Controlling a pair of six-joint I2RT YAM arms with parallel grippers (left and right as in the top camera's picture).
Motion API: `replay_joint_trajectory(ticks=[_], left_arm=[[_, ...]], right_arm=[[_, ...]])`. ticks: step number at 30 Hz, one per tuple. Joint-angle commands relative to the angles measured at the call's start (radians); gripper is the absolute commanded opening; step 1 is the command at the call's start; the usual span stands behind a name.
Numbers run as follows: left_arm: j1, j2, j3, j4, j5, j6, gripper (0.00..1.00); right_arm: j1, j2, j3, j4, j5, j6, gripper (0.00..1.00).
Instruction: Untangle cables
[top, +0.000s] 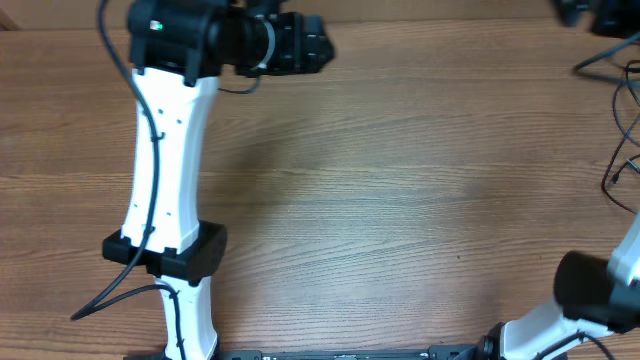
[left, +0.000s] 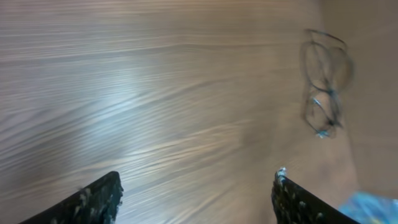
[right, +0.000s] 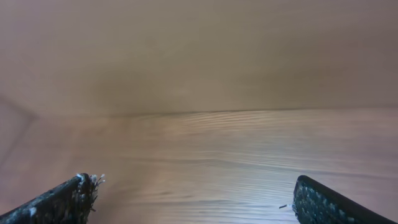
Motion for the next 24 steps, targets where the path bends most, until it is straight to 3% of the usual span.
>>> replay_joint_trajectory(ticks=[1,7,13,24], left_arm=[[0.009,-0.106,0.001,-0.035,-0.124,0.041,0.76],[-0.046,-0.288,0.000,-0.071,-0.297,0.062,0.76],[-0.061,-0.460,-0.074,-0.071,-0.370,0.053,0.73],[-0.061,-0.875,-0.729,-0.029,-0.563,-0.078,0.73]], right_arm=[[0.105,-0.077,0.011,-0.028,0.101,-0.011,1.00],[0.285,-0.135,0.011,-0.153,0.212,-0.007,1.00],[0.414,-0.194,0.011,-0.251,0.338,0.045,1.00],[0.523,-0.356,0.011,-0.282,0.394,0.111,1.00]])
